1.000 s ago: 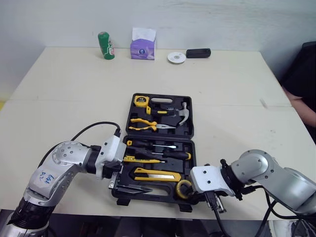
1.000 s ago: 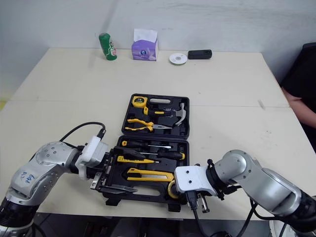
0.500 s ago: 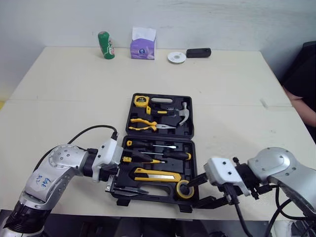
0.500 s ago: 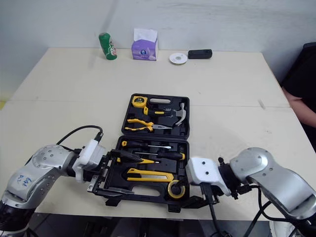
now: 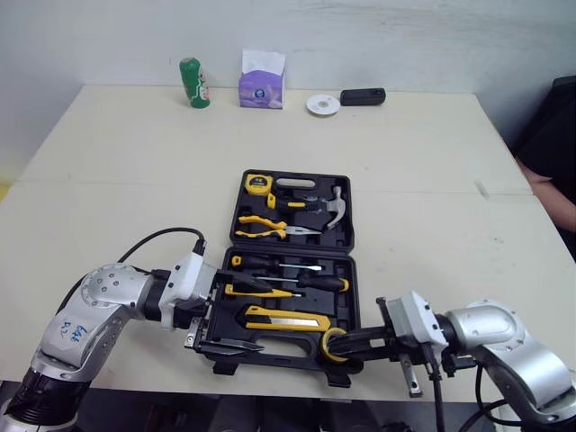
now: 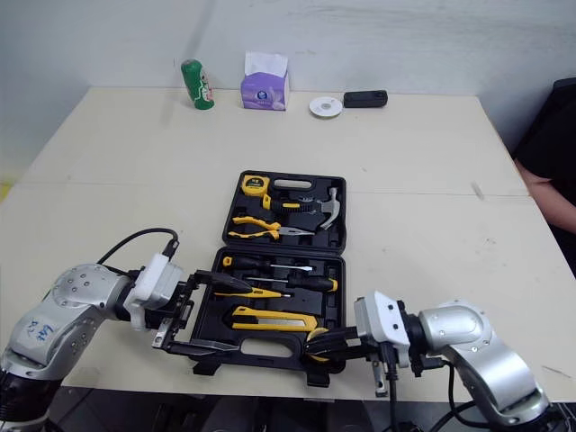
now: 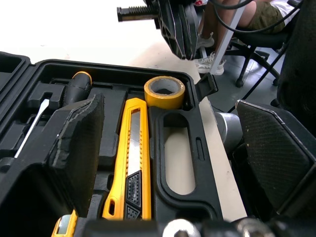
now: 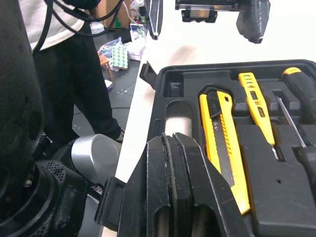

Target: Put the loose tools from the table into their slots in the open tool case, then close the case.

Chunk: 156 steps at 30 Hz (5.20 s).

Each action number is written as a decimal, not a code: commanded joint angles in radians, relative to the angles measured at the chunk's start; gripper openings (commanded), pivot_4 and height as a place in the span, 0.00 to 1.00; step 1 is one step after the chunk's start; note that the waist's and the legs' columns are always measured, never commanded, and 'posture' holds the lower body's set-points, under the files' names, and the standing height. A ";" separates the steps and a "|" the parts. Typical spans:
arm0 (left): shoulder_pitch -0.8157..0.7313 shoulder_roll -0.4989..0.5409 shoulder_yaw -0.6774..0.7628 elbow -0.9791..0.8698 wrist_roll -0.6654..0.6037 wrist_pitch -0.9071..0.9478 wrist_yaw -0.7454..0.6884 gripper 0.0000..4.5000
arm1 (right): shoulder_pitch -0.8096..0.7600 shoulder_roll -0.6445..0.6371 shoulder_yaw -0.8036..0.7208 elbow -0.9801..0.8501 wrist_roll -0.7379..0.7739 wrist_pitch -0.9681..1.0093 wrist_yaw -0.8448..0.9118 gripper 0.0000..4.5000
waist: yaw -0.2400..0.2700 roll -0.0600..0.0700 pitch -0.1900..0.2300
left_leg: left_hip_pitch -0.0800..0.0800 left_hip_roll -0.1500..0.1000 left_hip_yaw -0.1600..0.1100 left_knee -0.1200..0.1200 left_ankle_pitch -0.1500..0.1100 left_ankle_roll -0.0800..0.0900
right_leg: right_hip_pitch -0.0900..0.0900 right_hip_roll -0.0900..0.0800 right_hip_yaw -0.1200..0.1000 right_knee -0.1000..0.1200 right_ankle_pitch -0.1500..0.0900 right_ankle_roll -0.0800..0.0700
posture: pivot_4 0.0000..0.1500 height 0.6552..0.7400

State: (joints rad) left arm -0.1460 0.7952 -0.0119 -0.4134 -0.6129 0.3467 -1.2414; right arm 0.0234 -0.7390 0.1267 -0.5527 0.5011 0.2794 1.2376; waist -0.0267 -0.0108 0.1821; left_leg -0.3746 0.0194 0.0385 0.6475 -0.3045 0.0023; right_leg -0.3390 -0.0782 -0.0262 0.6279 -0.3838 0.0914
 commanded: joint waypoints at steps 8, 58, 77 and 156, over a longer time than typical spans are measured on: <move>0.005 0.019 0.015 0.003 0.007 -0.014 -0.035 1.00 | 0.009 0.043 0.085 0.136 -0.128 -0.175 -0.027 0.01 | -0.001 0.000 0.000 | 0.000 0.000 0.000 0.000 0.000 0.000 | 0.000 0.000 0.000 0.000 0.000 0.000 | 1.00 1.00; -0.012 -0.071 0.321 0.299 0.022 -0.102 0.206 1.00 | 0.027 0.019 -0.189 0.058 0.093 0.054 -0.303 0.01 | 0.000 0.002 0.000 | 0.002 0.001 -0.003 -0.003 -0.003 -0.002 | 0.003 -0.001 -0.004 -0.003 0.000 -0.004 | 1.00 1.00; -0.078 -0.213 0.199 0.531 0.193 -0.078 0.411 0.01 | -0.150 0.036 -0.123 0.420 -0.211 0.035 -0.406 0.00 | -0.003 0.000 0.000 | 0.000 0.001 -0.001 -0.002 0.000 -0.002 | -0.001 0.000 -0.004 0.001 0.001 -0.002 | 1.00 1.00; -0.964 -0.161 -0.048 0.932 0.231 0.888 0.569 1.00 | -1.073 0.170 -0.259 0.786 0.171 1.335 -0.907 1.00 | -0.003 -0.003 0.003 | -0.038 -0.006 0.001 0.015 0.006 -0.001 | -0.048 -0.001 0.004 0.035 0.001 -0.001 | 1.00 1.00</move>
State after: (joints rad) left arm -1.0717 0.6288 -0.0673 0.4984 -0.4028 1.2608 -0.6780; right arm -1.0244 -0.5713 -0.1145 0.2267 0.6701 1.6094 0.3573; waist -0.0292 -0.0135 0.1846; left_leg -0.4134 0.0139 0.0397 0.6623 -0.2975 0.0009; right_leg -0.3879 -0.0794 -0.0218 0.6624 -0.3827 0.0900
